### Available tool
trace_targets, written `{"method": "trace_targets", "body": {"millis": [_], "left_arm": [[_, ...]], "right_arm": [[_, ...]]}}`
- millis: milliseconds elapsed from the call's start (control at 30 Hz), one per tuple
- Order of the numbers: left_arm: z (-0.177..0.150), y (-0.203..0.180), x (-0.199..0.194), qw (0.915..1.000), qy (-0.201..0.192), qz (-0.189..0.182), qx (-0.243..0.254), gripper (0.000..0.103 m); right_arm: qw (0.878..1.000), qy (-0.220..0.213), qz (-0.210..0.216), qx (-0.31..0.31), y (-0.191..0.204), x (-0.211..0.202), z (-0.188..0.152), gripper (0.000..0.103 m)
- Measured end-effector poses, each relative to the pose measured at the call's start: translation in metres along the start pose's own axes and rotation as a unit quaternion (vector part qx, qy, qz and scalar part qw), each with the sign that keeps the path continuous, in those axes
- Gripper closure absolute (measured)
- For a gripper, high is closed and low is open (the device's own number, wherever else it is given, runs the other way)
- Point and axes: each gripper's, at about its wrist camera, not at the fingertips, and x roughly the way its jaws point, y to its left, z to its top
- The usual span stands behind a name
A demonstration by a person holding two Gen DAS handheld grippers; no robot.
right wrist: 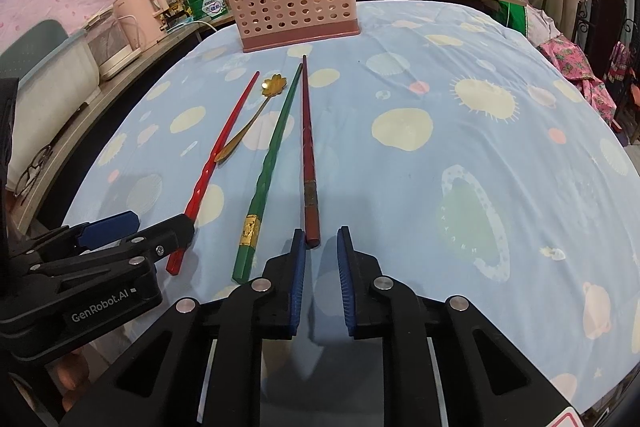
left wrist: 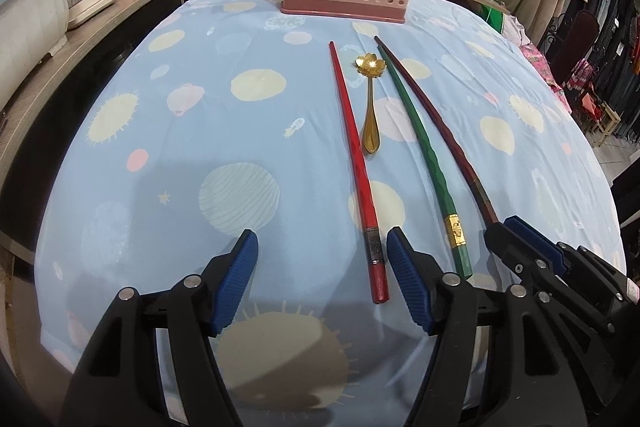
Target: Organize utensils
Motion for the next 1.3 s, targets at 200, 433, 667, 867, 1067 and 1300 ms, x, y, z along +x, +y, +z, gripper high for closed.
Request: {"method": "trace_targets", "body": {"millis": [200,433,667,867,1067,1300], "left_arm": [[-0.002,-0.003,0.0,0.9999,-0.002,0.005,0.011,0.049],[-0.003,-0.004,-0.002,0.9999,0.0,-0.006,0.015,0.078],[-0.002,0.0,-0.003,0.9998,0.005,-0.017,0.006,0.096],[-0.001,0.002,-0.009,0.9998,0.005,-0.02,0.001,0.096],[0.006,0.007,-0.021,0.9997,-0.009,-0.021,-0.008,0.096],[0.02,0.015,-0.041,0.9989,-0.034,-0.027,-0.019,0.096]], "right_arm": [[1.0,0.0,0.0,0.001,0.0,0.0,0.0,0.088],[1.0,0.0,0.001,0.0,0.001,0.0,0.0,0.091],[1.0,0.001,0.004,-0.001,0.003,-0.001,-0.002,0.096],[1.0,0.0,0.01,0.0,0.003,-0.005,-0.004,0.096],[1.0,-0.013,0.016,0.006,0.0,-0.016,0.001,0.096],[0.999,-0.039,0.024,0.018,-0.006,-0.036,0.015,0.096]]}}
